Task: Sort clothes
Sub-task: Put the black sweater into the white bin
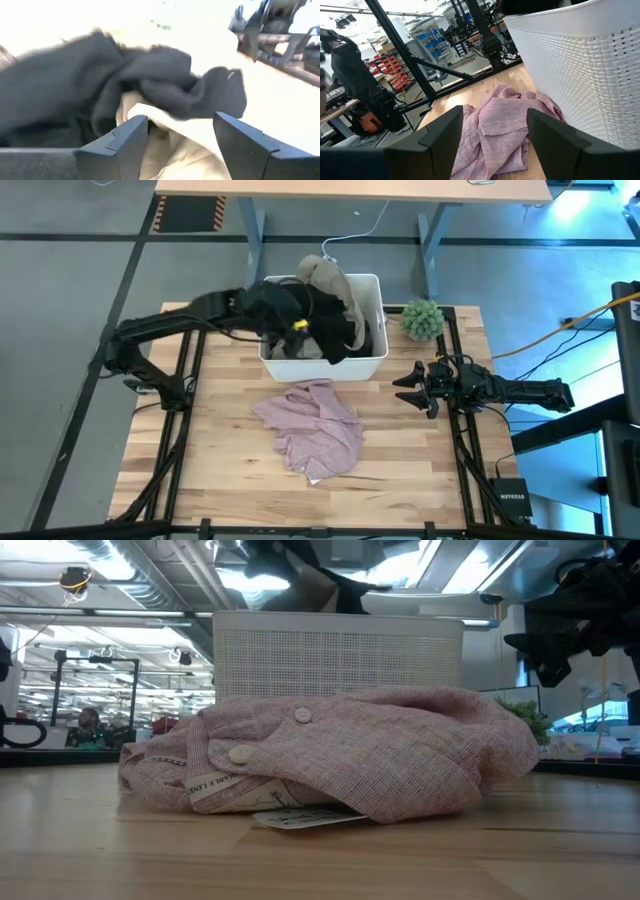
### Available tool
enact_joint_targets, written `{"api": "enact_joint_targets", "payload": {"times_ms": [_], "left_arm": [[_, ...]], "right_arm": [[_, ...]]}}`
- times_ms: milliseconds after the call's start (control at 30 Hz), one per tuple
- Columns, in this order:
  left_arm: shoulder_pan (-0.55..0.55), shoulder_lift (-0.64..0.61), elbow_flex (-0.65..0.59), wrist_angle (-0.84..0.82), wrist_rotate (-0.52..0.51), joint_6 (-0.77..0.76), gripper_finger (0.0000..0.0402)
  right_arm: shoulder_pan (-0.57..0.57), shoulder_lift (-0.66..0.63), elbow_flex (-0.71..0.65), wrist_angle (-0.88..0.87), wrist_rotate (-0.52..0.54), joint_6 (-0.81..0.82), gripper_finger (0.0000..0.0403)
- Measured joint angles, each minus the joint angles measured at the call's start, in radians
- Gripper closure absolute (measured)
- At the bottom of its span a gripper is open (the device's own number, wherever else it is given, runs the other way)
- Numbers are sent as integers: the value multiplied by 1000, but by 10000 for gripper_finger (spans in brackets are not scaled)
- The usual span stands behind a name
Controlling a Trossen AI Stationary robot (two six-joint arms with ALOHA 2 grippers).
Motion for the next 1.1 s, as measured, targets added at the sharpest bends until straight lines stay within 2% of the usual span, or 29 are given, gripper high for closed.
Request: {"api": "enact_joint_targets", "payload": {"times_ms": [100, 233, 333, 533, 767, 933, 1100], "left_arm": [[7, -1, 78, 26, -81, 3, 180], [24, 15, 82, 262, -211, 52, 180], [49, 79, 80, 315, -215, 57, 180], [113, 294, 76, 125, -95, 59, 180], [175, 516, 81, 80, -85, 50, 180], [171, 508, 87, 82, -112, 72, 180], [128, 384, 176, 80, -163, 107, 180]], "right_arm": [[0, 0, 0, 0, 0, 0, 166], [0, 0, 0, 0, 0, 0, 166], [0, 0, 0, 0, 0, 0, 166], [0, 0, 0, 0, 0, 0, 166], [0, 0, 0, 0, 0, 0, 166], [0, 0, 0, 0, 0, 0, 166], [0, 0, 0, 0, 0, 0, 166]]}}
